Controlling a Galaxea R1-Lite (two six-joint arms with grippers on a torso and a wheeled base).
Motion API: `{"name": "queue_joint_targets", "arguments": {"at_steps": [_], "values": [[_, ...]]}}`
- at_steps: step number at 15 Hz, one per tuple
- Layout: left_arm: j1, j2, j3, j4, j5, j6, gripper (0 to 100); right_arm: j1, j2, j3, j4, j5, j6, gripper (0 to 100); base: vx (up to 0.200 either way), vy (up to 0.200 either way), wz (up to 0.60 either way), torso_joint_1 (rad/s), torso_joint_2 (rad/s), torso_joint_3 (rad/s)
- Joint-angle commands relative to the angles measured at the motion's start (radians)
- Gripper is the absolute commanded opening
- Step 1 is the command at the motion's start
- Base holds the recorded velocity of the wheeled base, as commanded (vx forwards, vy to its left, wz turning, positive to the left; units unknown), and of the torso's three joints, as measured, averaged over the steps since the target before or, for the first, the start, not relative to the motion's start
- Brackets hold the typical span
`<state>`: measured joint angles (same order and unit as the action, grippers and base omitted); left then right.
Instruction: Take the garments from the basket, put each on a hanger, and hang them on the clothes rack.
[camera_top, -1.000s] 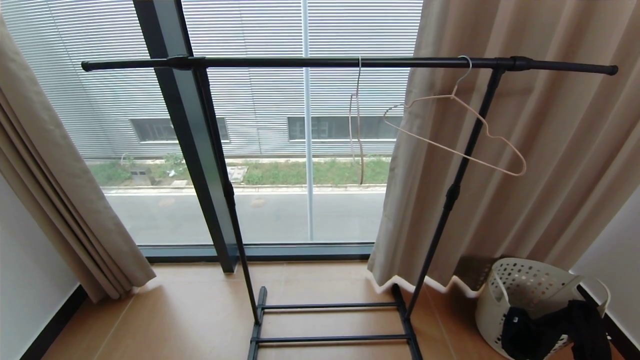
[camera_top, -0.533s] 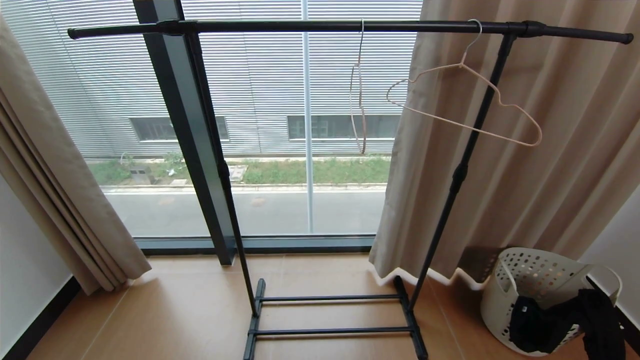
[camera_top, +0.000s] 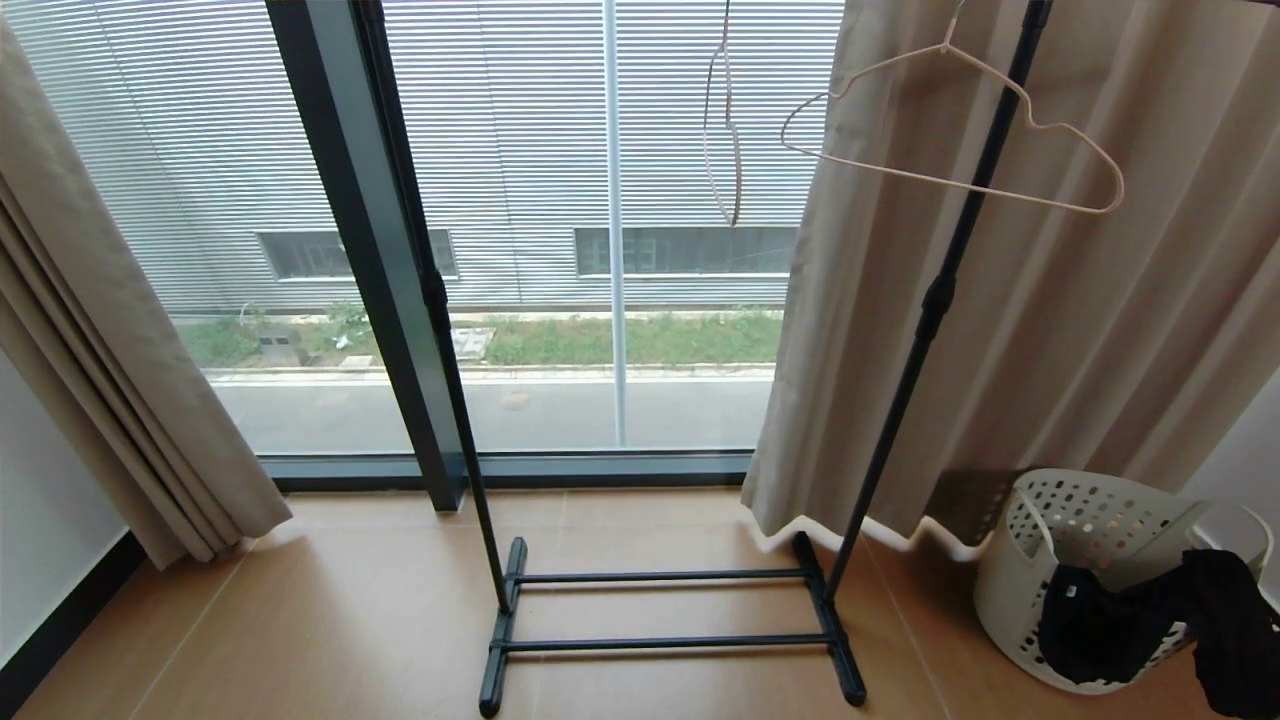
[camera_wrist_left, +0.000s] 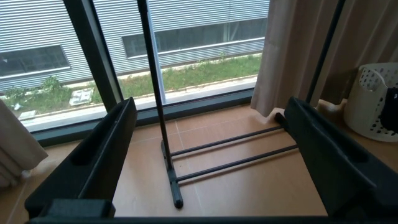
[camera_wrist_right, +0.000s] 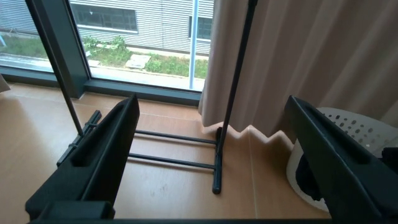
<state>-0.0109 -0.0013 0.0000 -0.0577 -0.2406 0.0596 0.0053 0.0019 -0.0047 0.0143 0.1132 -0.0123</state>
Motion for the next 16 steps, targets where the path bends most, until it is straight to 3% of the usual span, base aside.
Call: {"name": "queue_joint_targets", "arguments": {"at_steps": [1,5,13,16], "values": [[0.0,0.001,0.0,-0.001,0.0,0.0,100,0.001,0.0,0.0,0.0,0.0,0.0,100,0.0,0.0,0.0,-0.09,0.46,0.354],[0.0,0.001,0.0,-0.002,0.0,-0.001,100,0.001,0.0,0.0,0.0,-0.001,0.002,100,0.0,0.0,0.0,-0.054,0.34,0.282],[0.0,0.001,0.0,-0.001,0.001,-0.001,100,0.001,0.0,0.0,0.0,-0.001,0.003,100,0.0,0.0,0.0,-0.001,0.02,0.016],[0.0,0.001,0.0,-0.001,0.001,-0.001,100,0.001,0.0,0.0,0.0,-0.001,0.003,100,0.0,0.0,-0.6,-0.001,0.0,0.007]]}}
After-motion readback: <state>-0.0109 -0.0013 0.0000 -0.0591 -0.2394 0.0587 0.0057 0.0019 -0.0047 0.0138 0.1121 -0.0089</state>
